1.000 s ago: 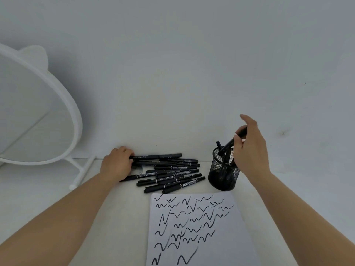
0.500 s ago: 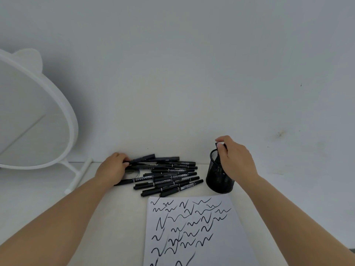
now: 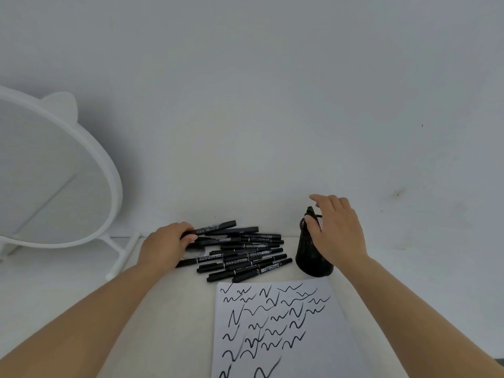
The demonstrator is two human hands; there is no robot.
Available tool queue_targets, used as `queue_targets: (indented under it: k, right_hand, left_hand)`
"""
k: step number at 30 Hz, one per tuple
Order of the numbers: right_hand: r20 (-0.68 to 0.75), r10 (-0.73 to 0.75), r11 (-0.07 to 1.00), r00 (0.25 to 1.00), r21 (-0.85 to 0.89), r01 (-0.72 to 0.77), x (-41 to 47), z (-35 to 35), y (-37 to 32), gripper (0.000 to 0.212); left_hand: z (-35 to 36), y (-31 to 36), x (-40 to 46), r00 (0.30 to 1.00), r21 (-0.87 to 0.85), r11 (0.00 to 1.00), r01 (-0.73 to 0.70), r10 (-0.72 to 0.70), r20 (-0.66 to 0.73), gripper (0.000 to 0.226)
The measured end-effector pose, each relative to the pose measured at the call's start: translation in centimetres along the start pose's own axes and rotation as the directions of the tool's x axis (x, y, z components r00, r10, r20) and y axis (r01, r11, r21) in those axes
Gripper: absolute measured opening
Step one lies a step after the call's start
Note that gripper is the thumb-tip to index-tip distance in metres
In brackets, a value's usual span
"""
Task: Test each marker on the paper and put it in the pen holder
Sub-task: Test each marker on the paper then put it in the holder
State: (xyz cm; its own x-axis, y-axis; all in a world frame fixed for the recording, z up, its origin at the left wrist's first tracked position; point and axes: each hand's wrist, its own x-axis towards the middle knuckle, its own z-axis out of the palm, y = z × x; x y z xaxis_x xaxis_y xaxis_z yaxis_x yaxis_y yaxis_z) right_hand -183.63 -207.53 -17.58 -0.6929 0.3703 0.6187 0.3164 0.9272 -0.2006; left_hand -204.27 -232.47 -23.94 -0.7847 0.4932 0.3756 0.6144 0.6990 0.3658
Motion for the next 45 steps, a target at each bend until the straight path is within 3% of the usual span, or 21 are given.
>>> queue_targets:
  k: [2, 4, 7, 10, 12, 14, 18, 23, 29, 33, 36, 38, 40, 43, 45]
  right_hand:
    - [-0.191, -0.021, 0.997, 0.981, 0.074, 0.036, -1.0, -0.5, -0.7, 0.027]
    - [-0.201, 0.029, 0.974, 0.979, 0.226, 0.018, -2.7, -1.0, -1.9, 0.012]
    - [0.16, 0.13, 0.862, 0.978, 0.469, -0.192, -5.3, -1.0, -3.4, 0.015]
    - [0.54, 0.048, 0.637, 0.84, 0.631, -0.442, -7.8, -1.4, -4.6, 0.008]
    - [0.63, -0.022, 0.4, 0.776, 0.717, -0.571, -9.3, -1.7, -5.1, 0.018]
    - [0.652, 0.001, 0.182, 0.758, 0.745, -0.642, -10.5, -2.0, -5.3, 0.027]
    - [0.736, 0.069, -0.05, 0.674, 0.677, -0.734, -12.2, -2.7, -5.5, 0.037]
    - [0.719, 0.218, -0.08, 0.66, 0.687, -0.722, -13.5, -3.2, -5.5, 0.03]
    - [0.742, 0.233, -0.075, 0.628, 0.658, -0.749, -14.3, -3.7, -5.7, 0.02]
    - [0.722, 0.248, -0.068, 0.645, 0.678, -0.732, -13.7, -4.2, -5.7, 0.02]
    - [0.707, 0.264, -0.038, 0.657, 0.688, -0.725, -13.0, -4.6, -5.6, 0.027]
    - [0.7, 0.28, -0.017, 0.657, 0.688, -0.726, -12.6, -4.5, -5.6, 0.034]
    - [0.69, 0.313, -0.064, 0.652, 0.701, -0.711, -12.0, -4.6, -4.8, 0.04]
    - [0.614, 0.523, -0.299, 0.591, 0.782, -0.547, -10.8, -5.7, 0.5, 0.03]
    - [0.512, 0.635, -0.212, 0.578, 0.836, -0.506, -10.6, -6.4, 3.9, 0.022]
  left_hand:
    - [-0.6, 2.0, -1.3, 0.995, 0.016, 0.997, -0.076, 0.077, -0.065, 0.019]
    - [-1.0, 4.3, -3.1, 0.981, -0.004, 0.988, -0.157, 0.155, -0.116, 0.022]
    - [-1.7, 7.7, -5.8, 0.969, -0.08, 0.973, -0.214, 0.201, -0.144, 0.022]
    - [-2.1, 10.6, -8.7, 0.967, -0.158, 0.958, -0.24, 0.222, -0.124, 0.021]
    - [-2.3, 12.2, -10.8, 0.969, -0.229, 0.942, -0.246, 0.235, -0.072, 0.019]
    - [-2.3, 13.5, -12.8, 0.966, -0.271, 0.929, -0.252, 0.258, -0.014, 0.018]
    - [-2.4, 14.9, -15.3, 0.969, -0.486, 0.867, -0.112, 0.204, 0.139, 0.014]
    - [-2.9, 15.1, -16.8, 0.968, -0.427, 0.897, -0.117, 0.198, 0.152, 0.01]
    - [-3.2, 15.2, -18.1, 0.92, -0.054, 0.948, -0.314, 0.318, 0.231, 0.02]
    - [-3.3, 15.8, -18.8, 0.892, -0.082, 0.945, -0.317, 0.326, 0.313, 0.022]
    - [-3.9, 16.2, -18.3, 0.879, -0.309, 0.938, -0.158, 0.276, 0.388, 0.028]
    - [-4.0, 16.8, -17.8, 0.863, -0.483, 0.876, -0.015, 0.254, 0.436, 0.034]
    - [-4.1, 16.7, -17.4, 0.805, -0.618, 0.773, 0.147, 0.269, 0.528, 0.035]
    - [-4.7, 13.9, -17.0, 0.706, -0.69, 0.601, 0.403, 0.276, 0.653, 0.034]
    - [-4.8, 11.7, -16.5, 0.742, -0.68, 0.532, 0.504, 0.136, 0.656, 0.036]
